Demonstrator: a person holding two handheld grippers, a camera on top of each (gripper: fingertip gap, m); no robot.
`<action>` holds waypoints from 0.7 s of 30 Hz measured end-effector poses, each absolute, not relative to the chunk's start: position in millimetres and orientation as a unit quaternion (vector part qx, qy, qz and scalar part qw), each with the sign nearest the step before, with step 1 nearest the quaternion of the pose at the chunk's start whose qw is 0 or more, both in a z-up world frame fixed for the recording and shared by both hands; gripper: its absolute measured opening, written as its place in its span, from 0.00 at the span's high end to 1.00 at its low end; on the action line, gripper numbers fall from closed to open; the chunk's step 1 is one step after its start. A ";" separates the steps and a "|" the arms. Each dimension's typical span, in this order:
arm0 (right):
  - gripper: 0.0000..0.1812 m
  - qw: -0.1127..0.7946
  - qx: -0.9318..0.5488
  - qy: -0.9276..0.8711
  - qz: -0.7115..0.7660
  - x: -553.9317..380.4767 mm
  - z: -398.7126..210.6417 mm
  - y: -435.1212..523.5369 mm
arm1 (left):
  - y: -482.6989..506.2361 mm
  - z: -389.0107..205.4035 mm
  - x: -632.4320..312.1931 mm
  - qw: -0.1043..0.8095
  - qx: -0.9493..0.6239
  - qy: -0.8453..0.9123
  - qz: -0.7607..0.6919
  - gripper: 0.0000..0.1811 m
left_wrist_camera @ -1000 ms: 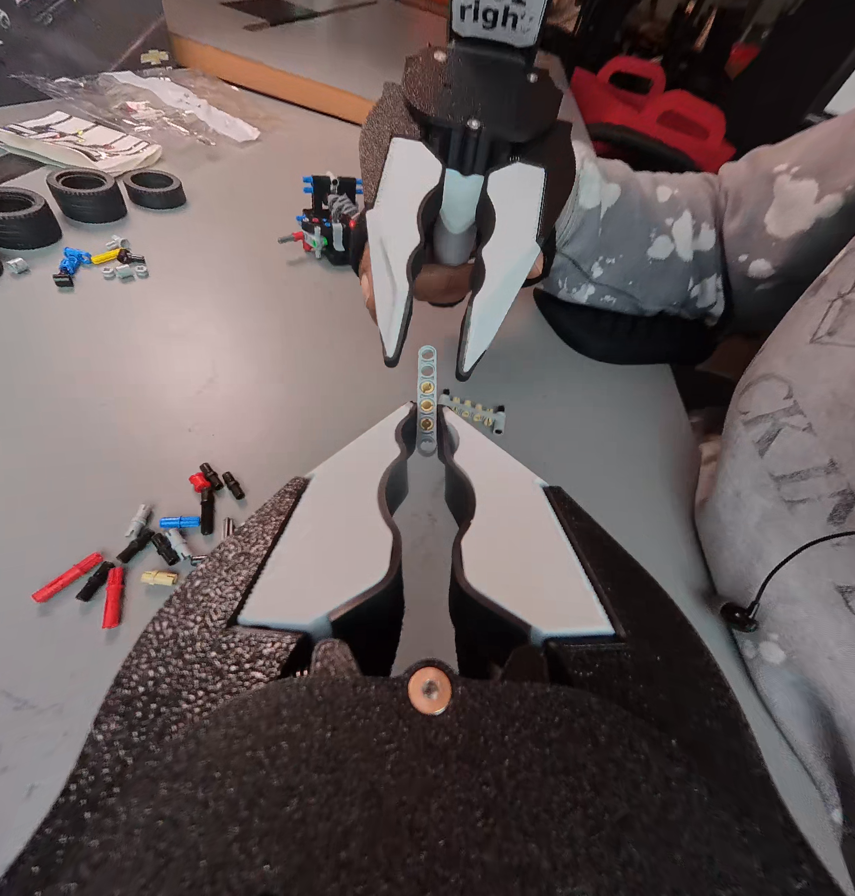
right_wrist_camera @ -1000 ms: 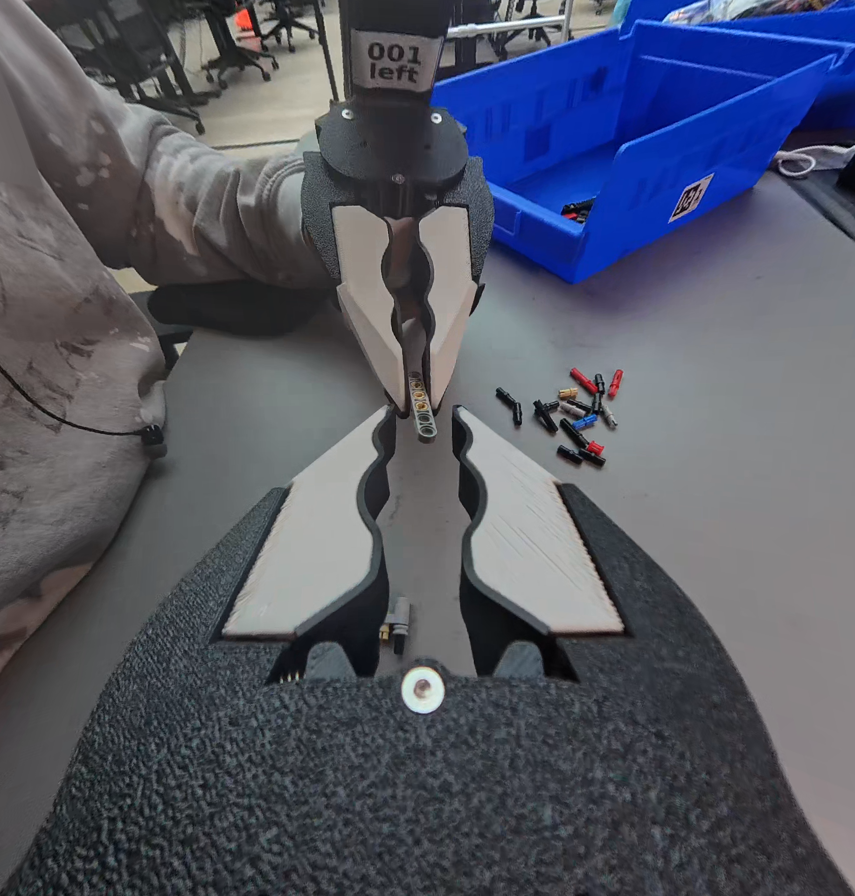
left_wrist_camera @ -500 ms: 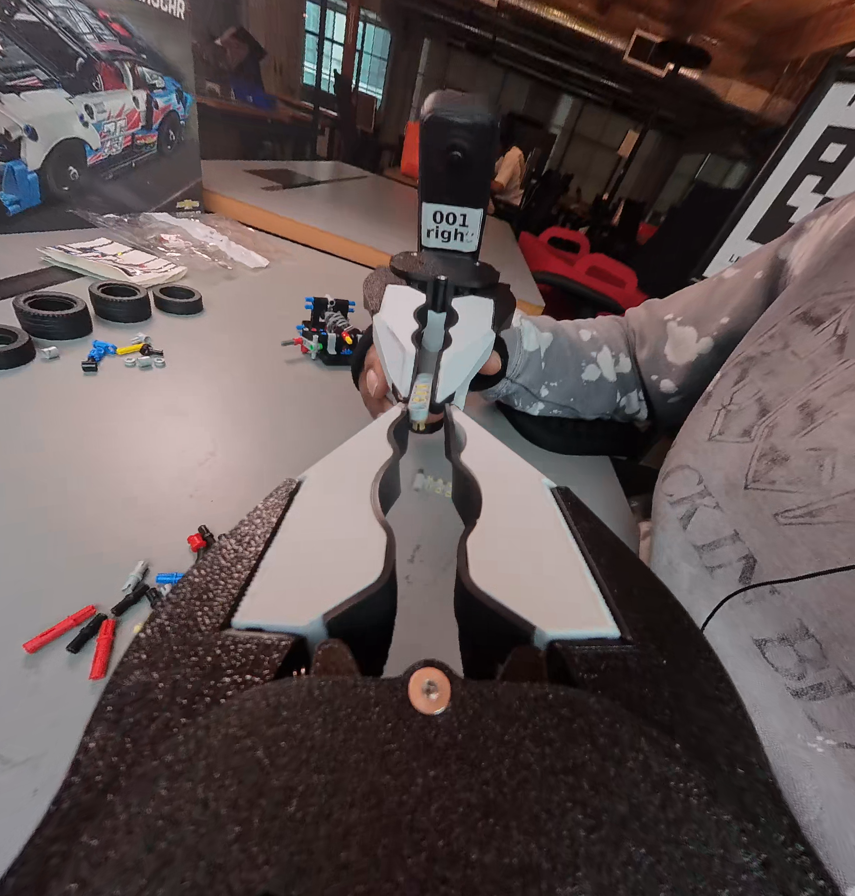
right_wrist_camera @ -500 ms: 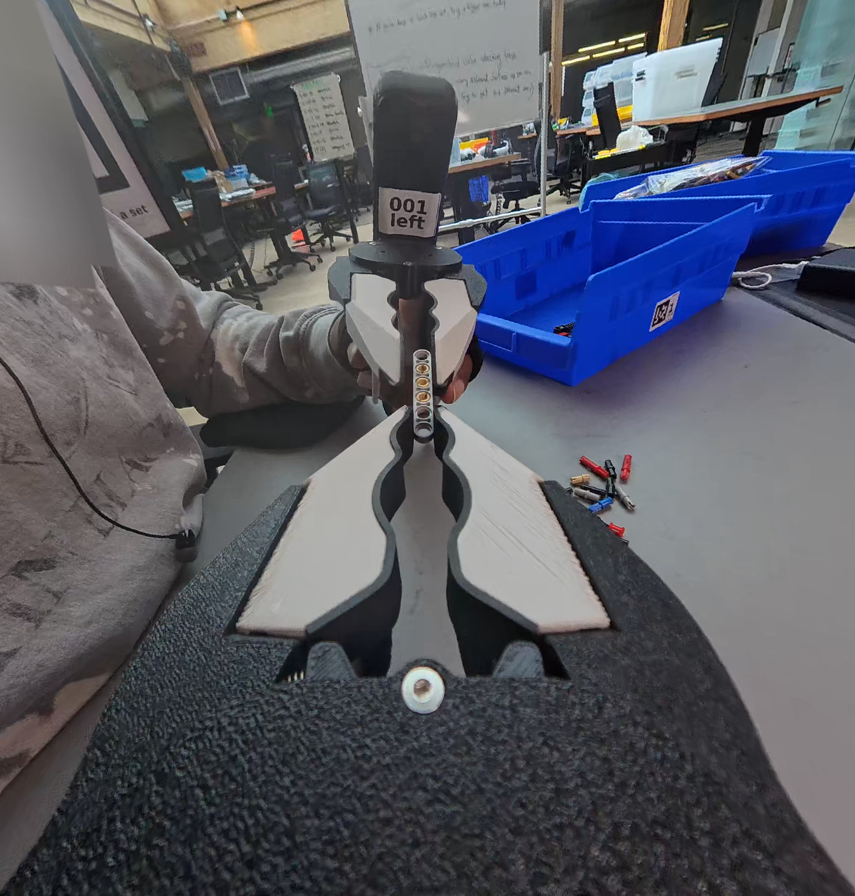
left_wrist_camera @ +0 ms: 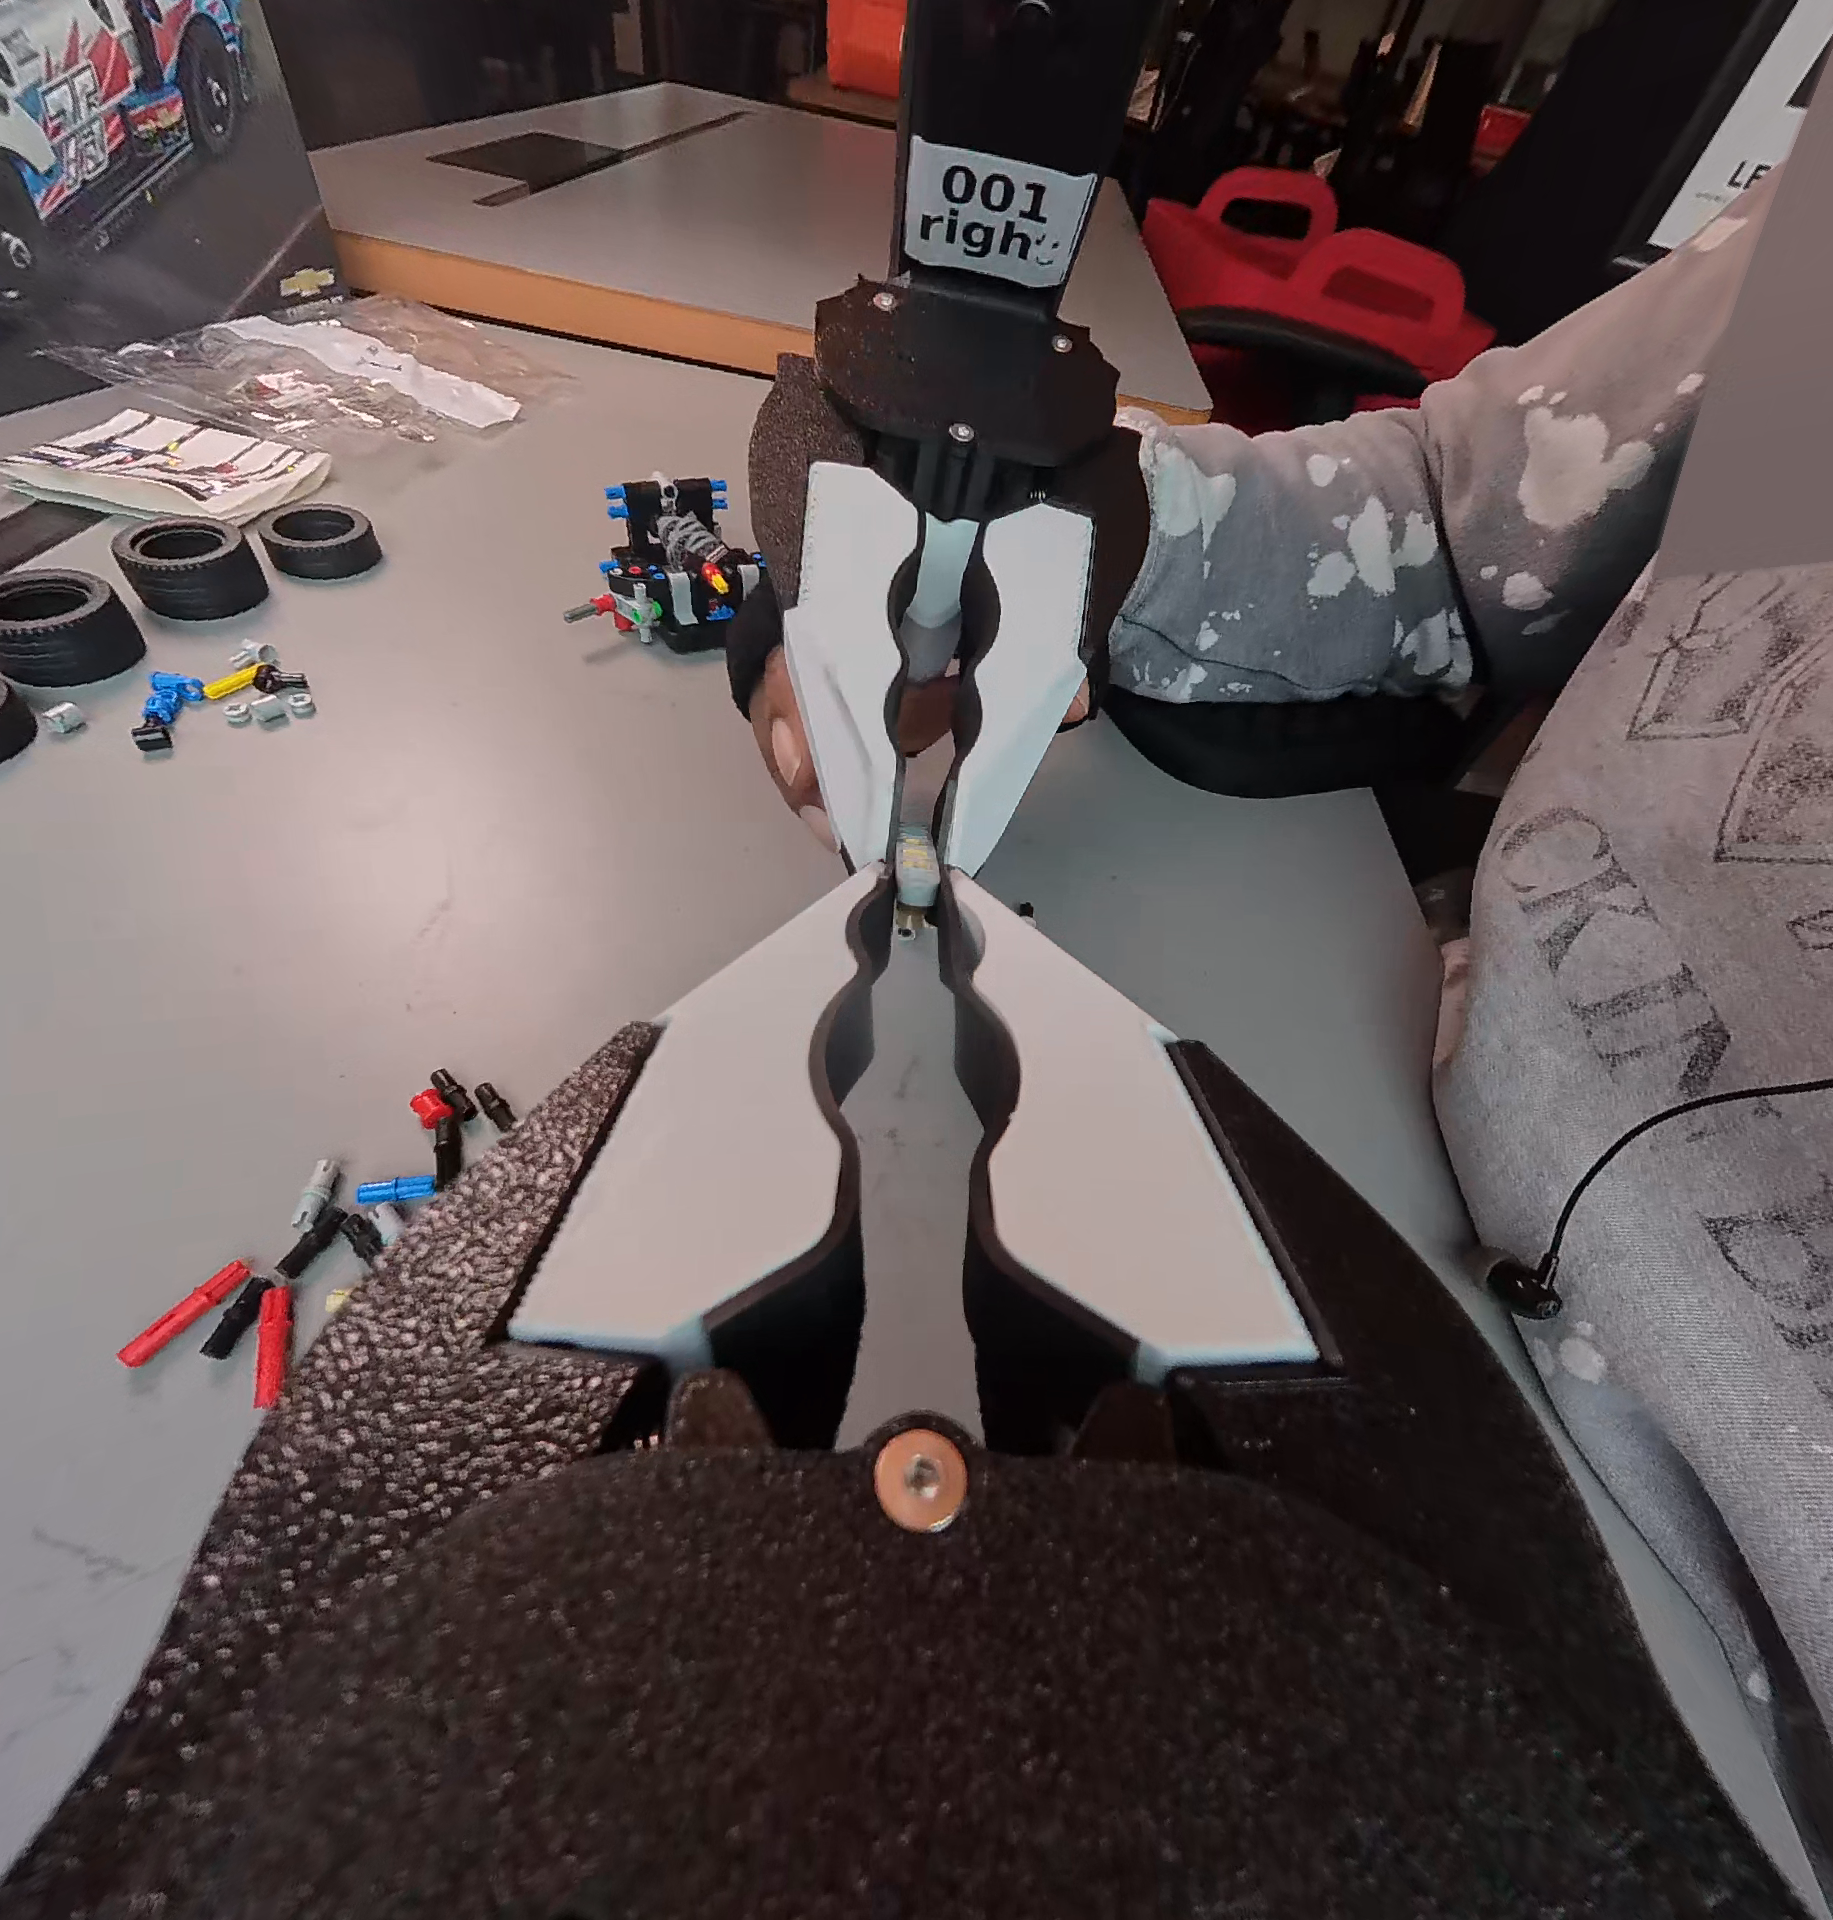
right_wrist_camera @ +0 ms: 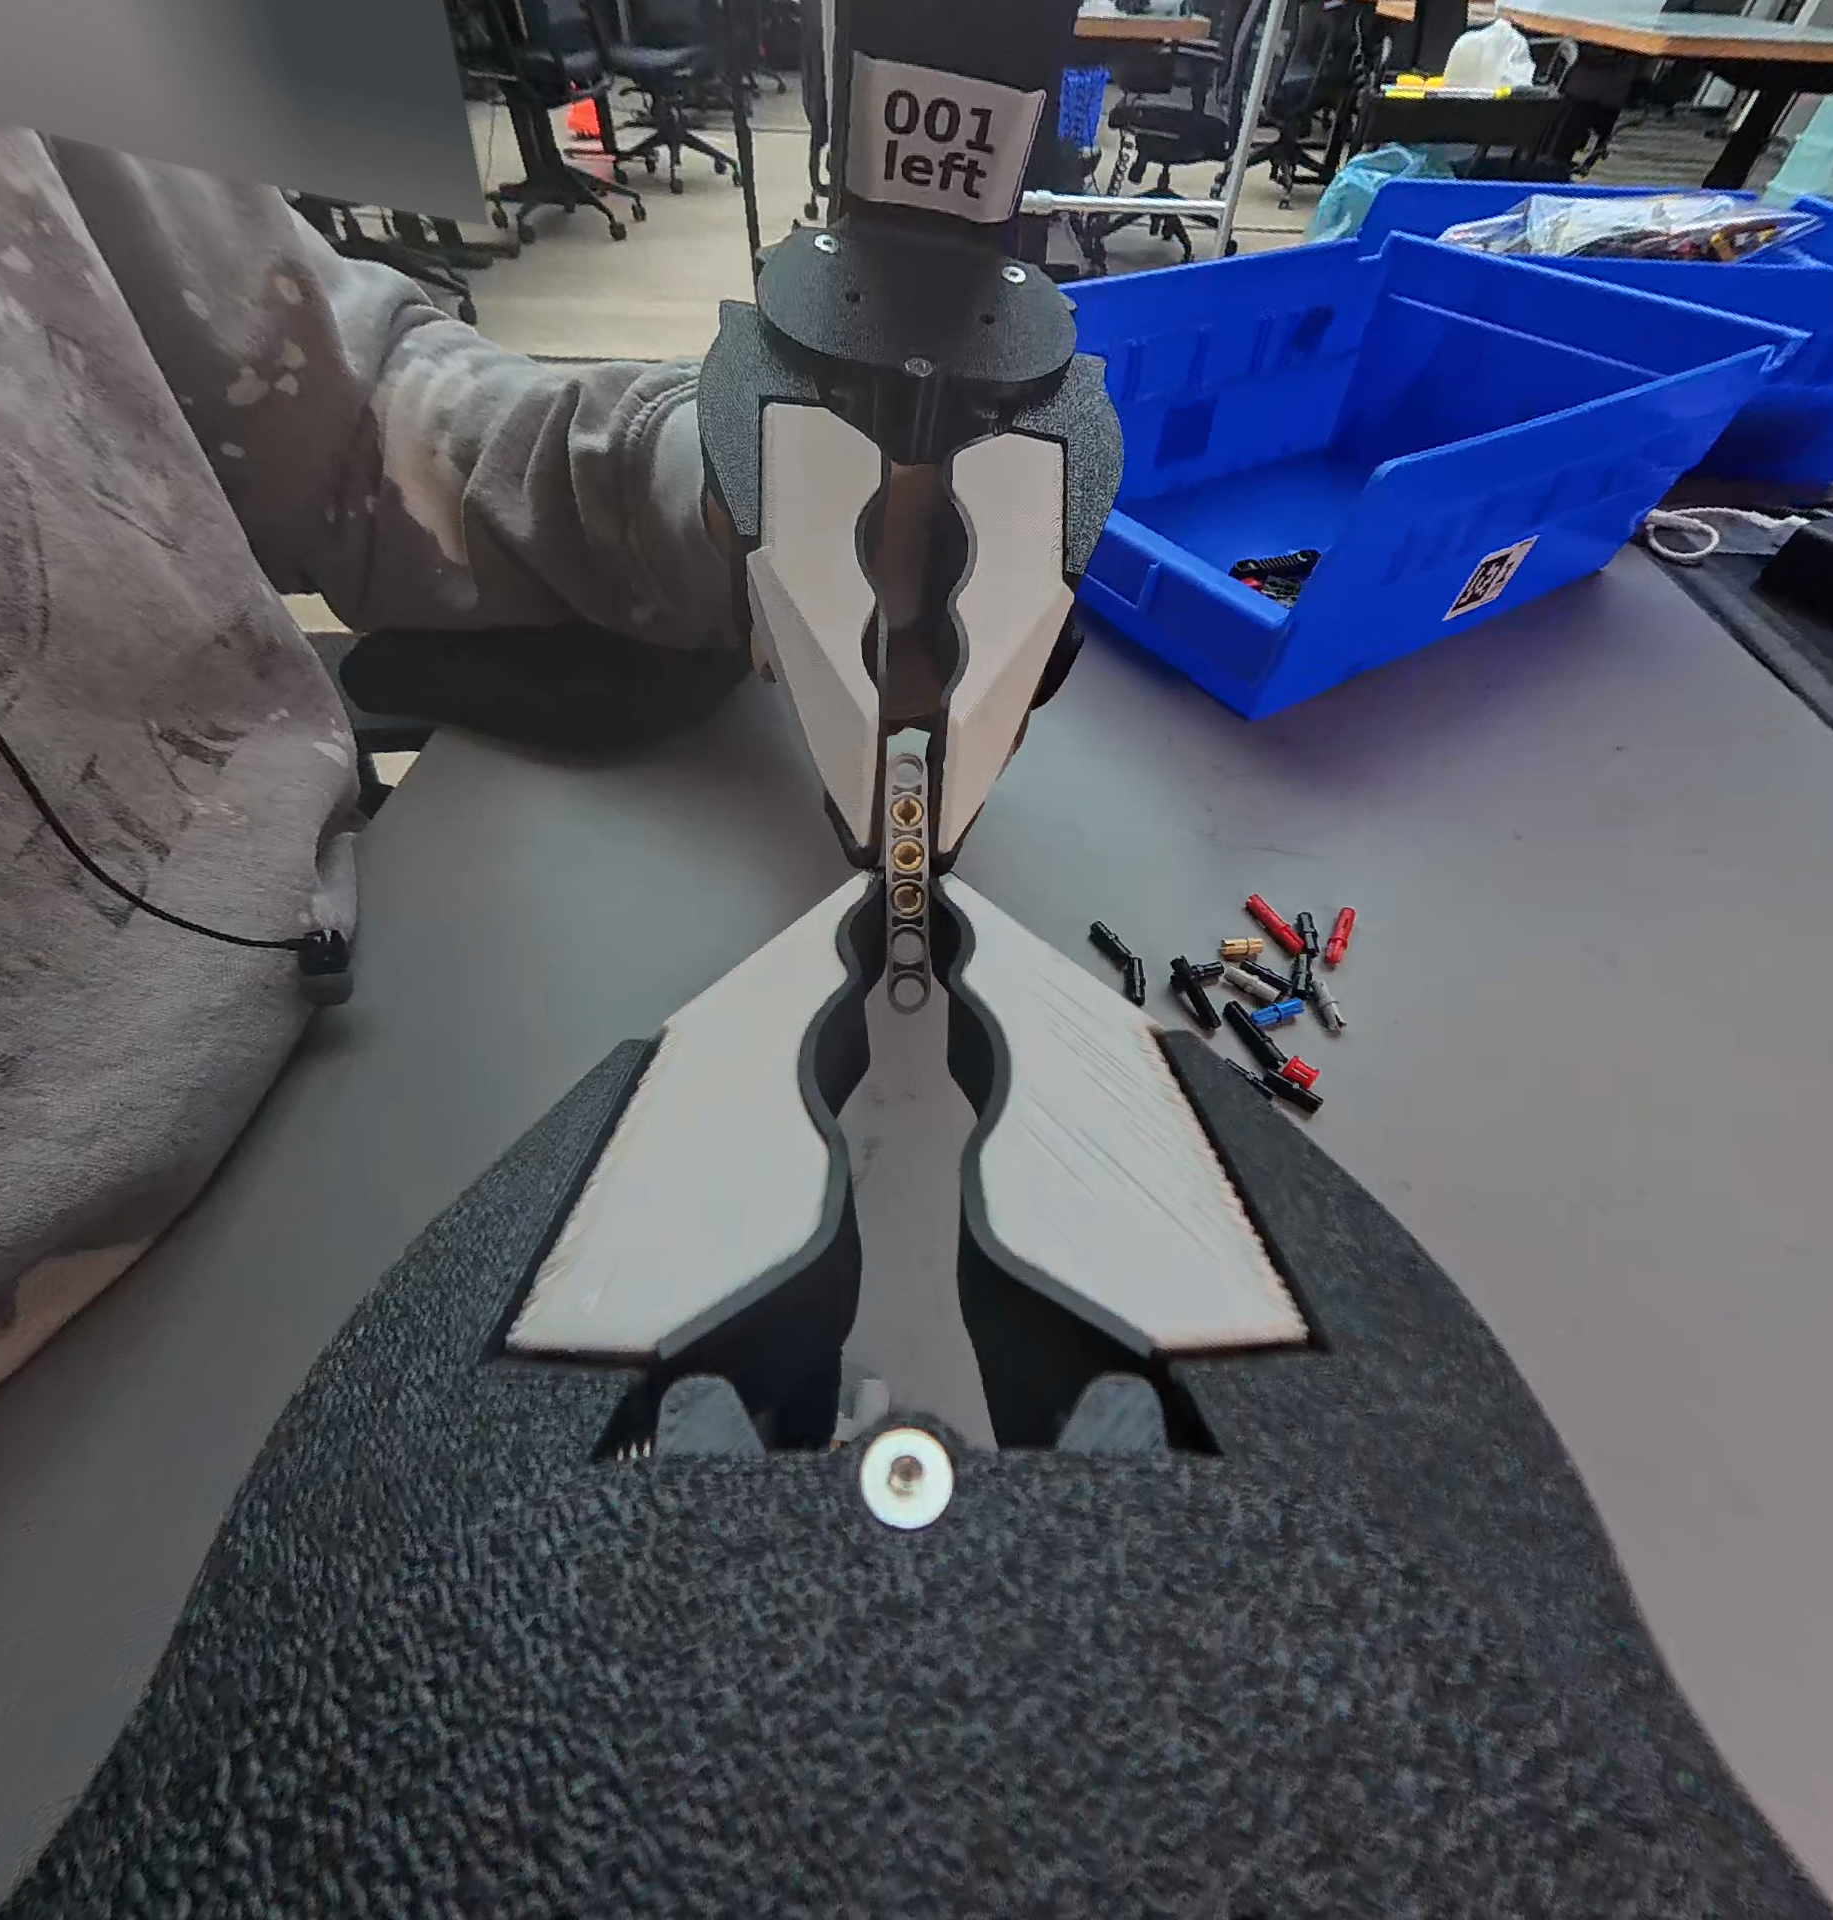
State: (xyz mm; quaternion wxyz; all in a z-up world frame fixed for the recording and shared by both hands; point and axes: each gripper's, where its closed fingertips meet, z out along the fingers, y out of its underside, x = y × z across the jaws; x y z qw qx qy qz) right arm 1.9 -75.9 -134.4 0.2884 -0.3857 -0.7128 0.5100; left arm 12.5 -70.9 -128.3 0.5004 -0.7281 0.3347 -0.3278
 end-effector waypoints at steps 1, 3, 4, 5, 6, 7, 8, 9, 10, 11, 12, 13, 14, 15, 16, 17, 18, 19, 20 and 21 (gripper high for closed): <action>0.96 0.285 -0.385 -0.706 0.522 2.6 -132.1 -76.7 | -72.0 -126.3 12.9 0.501 -0.724 0.334 -0.335 0.95; 0.96 0.283 -0.384 -0.698 0.535 3.3 -129.6 -76.5 | -73.3 -124.6 12.1 0.504 -0.720 0.335 -0.340 0.93; 0.96 0.282 -0.383 -0.696 0.538 3.9 -128.7 -76.8 | -73.3 -124.0 11.6 0.505 -0.719 0.335 -0.340 0.93; 0.96 0.281 -0.382 -0.694 0.542 4.0 -127.3 -77.2 | -73.3 -123.1 11.6 0.506 -0.718 0.334 -0.341 0.95; 0.96 0.281 -0.383 -0.693 0.542 3.6 -127.1 -77.5 | -73.2 -122.1 11.7 0.508 -0.717 0.333 -0.343 0.96; 0.96 0.284 -0.383 -0.694 0.540 3.0 -127.5 -77.7 | -73.2 -121.8 12.0 0.508 -0.717 0.331 -0.344 0.97; 0.96 0.287 -0.384 -0.695 0.537 2.6 -128.2 -77.3 | -73.0 -122.4 12.0 0.507 -0.718 0.331 -0.343 0.97; 0.96 0.288 -0.383 -0.696 0.536 2.7 -128.5 -77.4 | -73.0 -123.0 11.8 0.506 -0.719 0.333 -0.341 0.97; 0.96 0.292 -0.383 -0.692 0.538 2.2 -127.2 -77.1 | -72.9 -123.1 11.2 0.505 -0.720 0.334 -0.338 0.97; 0.96 0.295 -0.383 -0.686 0.544 1.4 -124.8 -76.2 | -72.5 -122.0 10.2 0.506 -0.721 0.332 -0.338 0.97; 0.96 0.292 -0.382 -0.681 0.552 1.0 -123.1 -76.8 | -72.8 -121.1 9.3 0.502 -0.723 0.330 -0.343 0.97; 0.97 0.293 -0.384 -0.675 0.557 -0.8 -123.2 -76.5 | -73.2 -122.0 8.0 0.497 -0.726 0.329 -0.343 0.97; 0.97 0.295 -0.386 -0.672 0.559 -2.5 -125.2 -76.3 | -73.2 -124.7 5.9 0.492 -0.731 0.333 -0.337 0.97; 0.97 0.290 -0.388 -0.671 0.561 -3.4 -128.0 -77.0 | -73.6 -128.0 4.6 0.486 -0.736 0.336 -0.332 0.97; 0.97 0.287 -0.390 -0.670 0.563 -4.0 -129.8 -76.6 | -73.6 -130.7 3.8 0.481 -0.740 0.336 -0.329 0.97; 0.97 0.285 -0.392 -0.671 0.561 -4.4 -132.0 -75.8 | -73.1 -133.3 3.2 0.475 -0.746 0.335 -0.325 0.97; 0.97 0.286 -0.393 -0.674 0.557 -4.9 -133.8 -75.2 | -72.5 -135.7 2.8 0.469 -0.751 0.334 -0.324 0.97; 0.97 0.285 -0.393 -0.673 0.558 -5.1 -134.3 -75.4 | -72.7 -137.0 2.5 0.464 -0.754 0.332 -0.326 0.97; 0.96 0.284 -0.394 -0.669 0.563 -5.6 -133.5 -75.6 | -72.2 -139.2 1.5 0.457 -0.759 0.330 -0.325 0.98; 0.96 0.297 -0.372 -0.609 0.635 -2.4 -101.1 -74.6 | -71.0 -162.0 -6.1 0.423 -0.789 0.346 -0.281 1.00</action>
